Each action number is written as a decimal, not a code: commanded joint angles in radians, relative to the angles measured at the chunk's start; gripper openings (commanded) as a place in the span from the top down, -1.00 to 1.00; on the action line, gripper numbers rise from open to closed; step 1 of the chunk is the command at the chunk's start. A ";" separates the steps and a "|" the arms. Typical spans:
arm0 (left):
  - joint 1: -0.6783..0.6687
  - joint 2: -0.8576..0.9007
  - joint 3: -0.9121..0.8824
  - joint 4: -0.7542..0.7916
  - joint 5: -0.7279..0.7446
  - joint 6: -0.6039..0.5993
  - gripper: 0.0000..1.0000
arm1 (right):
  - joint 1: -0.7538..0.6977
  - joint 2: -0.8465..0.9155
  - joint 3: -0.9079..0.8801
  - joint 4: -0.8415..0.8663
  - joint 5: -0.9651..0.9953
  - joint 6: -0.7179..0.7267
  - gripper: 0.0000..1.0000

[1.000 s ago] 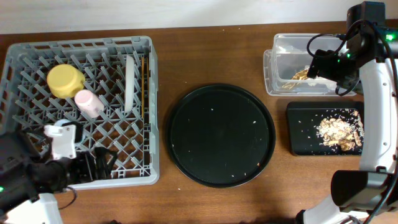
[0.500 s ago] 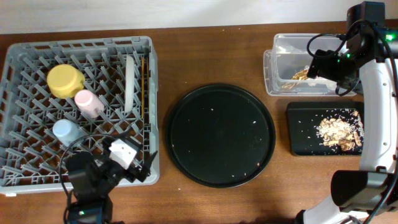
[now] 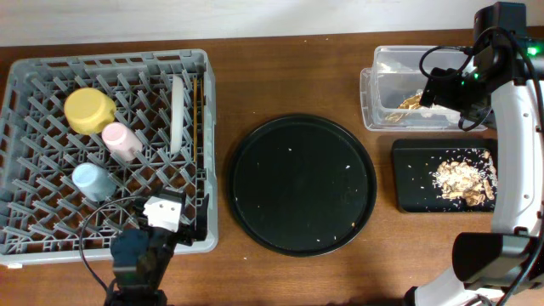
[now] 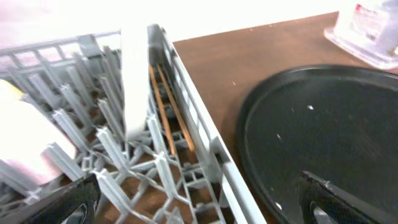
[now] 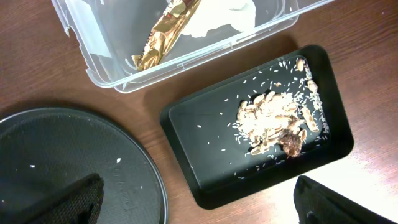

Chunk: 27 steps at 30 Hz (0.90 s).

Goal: Sort waste into correct bins and load items into the dishwasher rack

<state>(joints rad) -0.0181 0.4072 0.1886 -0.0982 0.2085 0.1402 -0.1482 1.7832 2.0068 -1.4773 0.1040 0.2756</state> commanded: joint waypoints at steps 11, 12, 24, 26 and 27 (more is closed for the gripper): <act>-0.005 -0.266 -0.164 0.019 -0.051 -0.088 -0.99 | -0.003 -0.009 0.012 0.000 -0.002 -0.006 -0.97; -0.005 -0.270 -0.164 0.026 -0.062 -0.088 -0.99 | -0.003 -0.009 0.012 0.000 -0.002 -0.006 -0.97; -0.005 -0.402 -0.180 0.088 -0.127 -0.088 -0.99 | -0.003 -0.009 0.012 0.000 -0.002 -0.006 -0.98; -0.005 -0.402 -0.180 0.090 -0.128 -0.088 -0.99 | -0.003 -0.009 0.012 0.000 -0.002 -0.006 -0.97; -0.005 -0.402 -0.180 0.086 -0.138 -0.088 -0.99 | -0.003 -0.009 0.012 0.000 -0.002 -0.006 -0.97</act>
<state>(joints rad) -0.0196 0.0154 0.0177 -0.0139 0.0956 0.0620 -0.1482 1.7832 2.0068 -1.4773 0.1040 0.2756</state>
